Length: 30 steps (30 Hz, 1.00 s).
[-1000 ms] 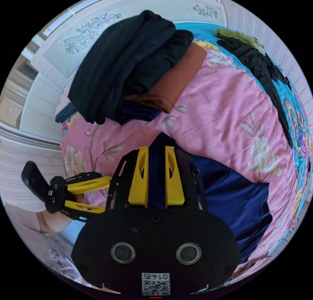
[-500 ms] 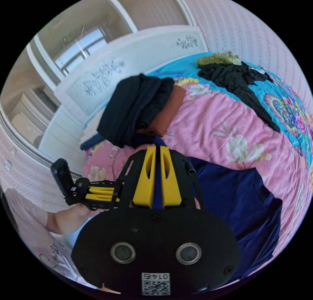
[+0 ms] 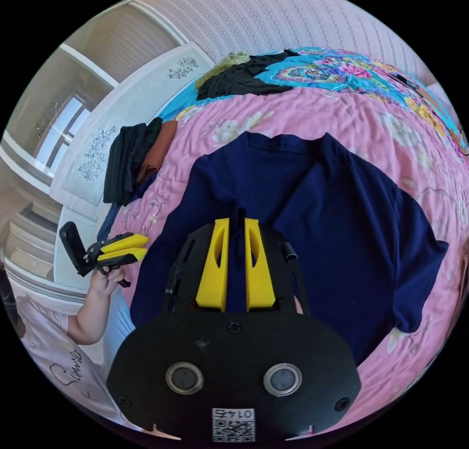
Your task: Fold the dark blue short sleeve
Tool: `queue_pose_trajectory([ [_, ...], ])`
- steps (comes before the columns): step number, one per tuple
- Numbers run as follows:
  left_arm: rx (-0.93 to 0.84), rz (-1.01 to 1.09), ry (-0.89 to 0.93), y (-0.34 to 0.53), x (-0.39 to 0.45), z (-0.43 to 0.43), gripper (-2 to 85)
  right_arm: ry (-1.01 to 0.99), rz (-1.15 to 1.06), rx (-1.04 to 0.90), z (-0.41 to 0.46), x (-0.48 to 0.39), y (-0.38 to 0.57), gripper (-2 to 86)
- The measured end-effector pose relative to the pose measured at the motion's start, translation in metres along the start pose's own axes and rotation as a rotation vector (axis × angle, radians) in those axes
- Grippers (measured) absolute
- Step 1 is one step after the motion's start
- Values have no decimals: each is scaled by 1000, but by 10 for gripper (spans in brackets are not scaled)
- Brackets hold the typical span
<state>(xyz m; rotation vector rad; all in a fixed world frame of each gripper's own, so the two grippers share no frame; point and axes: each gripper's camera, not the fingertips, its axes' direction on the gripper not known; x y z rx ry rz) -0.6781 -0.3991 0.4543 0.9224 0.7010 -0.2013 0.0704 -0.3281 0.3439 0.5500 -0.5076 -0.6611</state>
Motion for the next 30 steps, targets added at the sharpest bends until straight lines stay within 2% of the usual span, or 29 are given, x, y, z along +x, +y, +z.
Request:
queue_pose_trajectory([
  [4,-10,-10,-28,-13,9,29,75,-3,-59,31,-23,-17,-24,54],
  [7,-91,-8,-60,-22,18,64,77,-3,-145,-5,-25,-40,-55,51],
  [12,-81,-16,-97,-23,34,92,21,97,-138,-171,-4,-56,-109,53],
  [15,-39,-18,-143,-22,42,98,5,-18,-150,-167,-20,-61,-122,24],
  [19,-86,-41,-127,-22,42,125,3,0,-166,-201,-36,-55,-121,26],
  [25,-52,-91,-70,-19,52,134,40,-74,-97,84,-177,-12,-84,67],
  [28,-17,-59,-66,-15,71,127,48,-16,-25,212,-263,29,-26,68],
  [30,-6,6,-63,-20,95,127,50,97,93,298,-323,68,38,70],
])
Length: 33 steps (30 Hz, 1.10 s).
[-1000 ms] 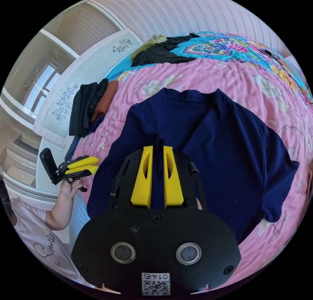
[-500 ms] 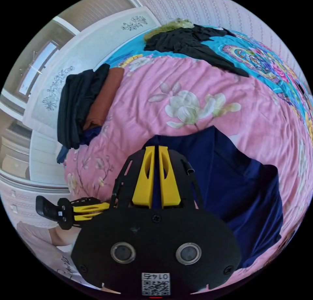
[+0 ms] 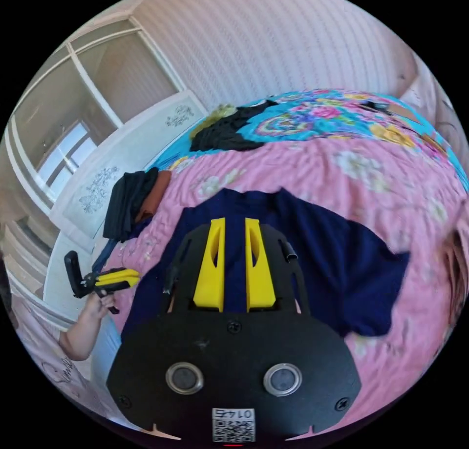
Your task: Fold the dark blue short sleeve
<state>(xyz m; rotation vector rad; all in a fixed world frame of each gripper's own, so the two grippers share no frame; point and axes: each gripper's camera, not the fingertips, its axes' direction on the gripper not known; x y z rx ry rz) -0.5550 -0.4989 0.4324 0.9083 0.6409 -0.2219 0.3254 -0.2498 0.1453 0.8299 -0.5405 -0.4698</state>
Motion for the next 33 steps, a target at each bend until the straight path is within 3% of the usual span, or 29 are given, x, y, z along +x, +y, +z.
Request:
queue_pose_trajectory([
  [3,6,93,40,-20,35,12,53,88,224,94,-75,65,55,74],
  [8,73,303,-31,-64,109,48,60,1,440,163,-129,128,95,104],
  [12,37,412,52,-114,163,96,64,18,489,210,-152,148,90,105],
  [15,-27,473,95,-150,195,135,72,7,549,217,-162,161,93,49],
  [21,-106,550,129,-217,253,213,68,-176,560,308,-199,176,109,15],
  [31,-281,480,116,-290,309,346,75,-136,534,304,-238,153,109,10],
  [33,-393,489,75,-297,310,372,37,-142,517,304,-243,146,109,10],
])
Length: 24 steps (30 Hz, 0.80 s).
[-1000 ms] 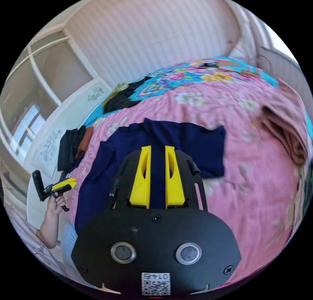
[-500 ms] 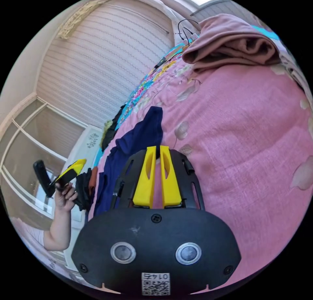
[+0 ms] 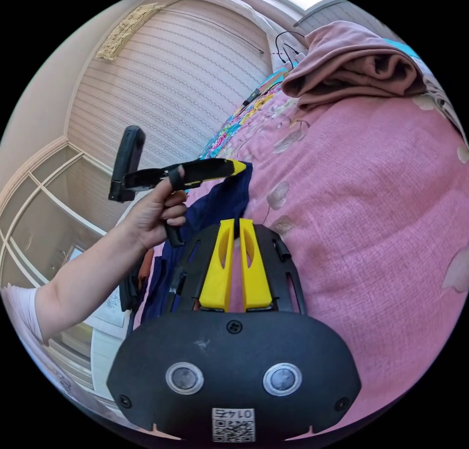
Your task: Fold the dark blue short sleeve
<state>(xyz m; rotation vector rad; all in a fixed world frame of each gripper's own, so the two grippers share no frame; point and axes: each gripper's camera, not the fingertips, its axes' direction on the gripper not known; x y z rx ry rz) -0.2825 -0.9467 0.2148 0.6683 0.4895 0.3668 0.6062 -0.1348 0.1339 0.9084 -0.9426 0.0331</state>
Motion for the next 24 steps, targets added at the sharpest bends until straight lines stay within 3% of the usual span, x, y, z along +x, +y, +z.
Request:
queue_pose_trajectory([
  [2,-17,0,-3,-4,-7,2,8,-16,-6,-4,-3,-5,3,10],
  [8,206,-29,124,23,-42,-58,-8,-65,-35,12,-14,-27,14,12],
  [12,358,-34,154,80,-69,-110,-3,-120,-274,69,-43,-85,28,16],
  [17,443,-149,203,176,-112,-140,38,-166,-575,-222,-25,-153,59,27],
  [20,421,-250,254,229,-136,-146,66,-172,-597,-382,-7,-165,78,39],
  [24,367,-300,258,276,-154,-158,70,-141,-639,-423,6,-184,87,39],
])
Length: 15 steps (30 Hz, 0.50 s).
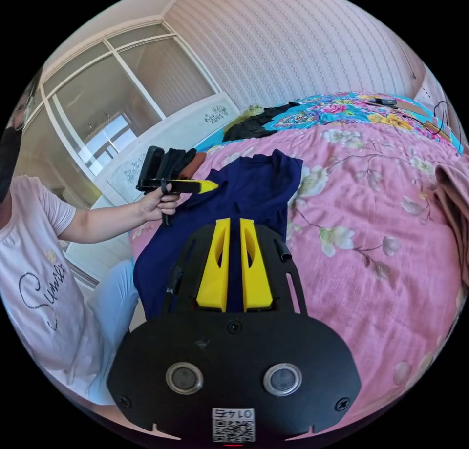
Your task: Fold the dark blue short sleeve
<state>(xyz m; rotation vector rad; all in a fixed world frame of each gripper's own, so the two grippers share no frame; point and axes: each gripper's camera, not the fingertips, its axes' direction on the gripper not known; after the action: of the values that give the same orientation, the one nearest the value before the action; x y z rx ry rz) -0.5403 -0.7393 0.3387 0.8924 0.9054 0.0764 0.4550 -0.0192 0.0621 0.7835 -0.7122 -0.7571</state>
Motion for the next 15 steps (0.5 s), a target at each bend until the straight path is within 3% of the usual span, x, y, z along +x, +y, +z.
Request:
queue_pose_trajectory([
  [7,63,-11,-148,9,-15,-60,78,187,109,-54,47,17,-67,75],
  [12,119,-180,-365,15,-75,-125,94,184,214,-119,103,51,-126,100],
  [15,138,-327,-362,18,-117,-145,119,201,294,-234,140,71,-144,70],
])
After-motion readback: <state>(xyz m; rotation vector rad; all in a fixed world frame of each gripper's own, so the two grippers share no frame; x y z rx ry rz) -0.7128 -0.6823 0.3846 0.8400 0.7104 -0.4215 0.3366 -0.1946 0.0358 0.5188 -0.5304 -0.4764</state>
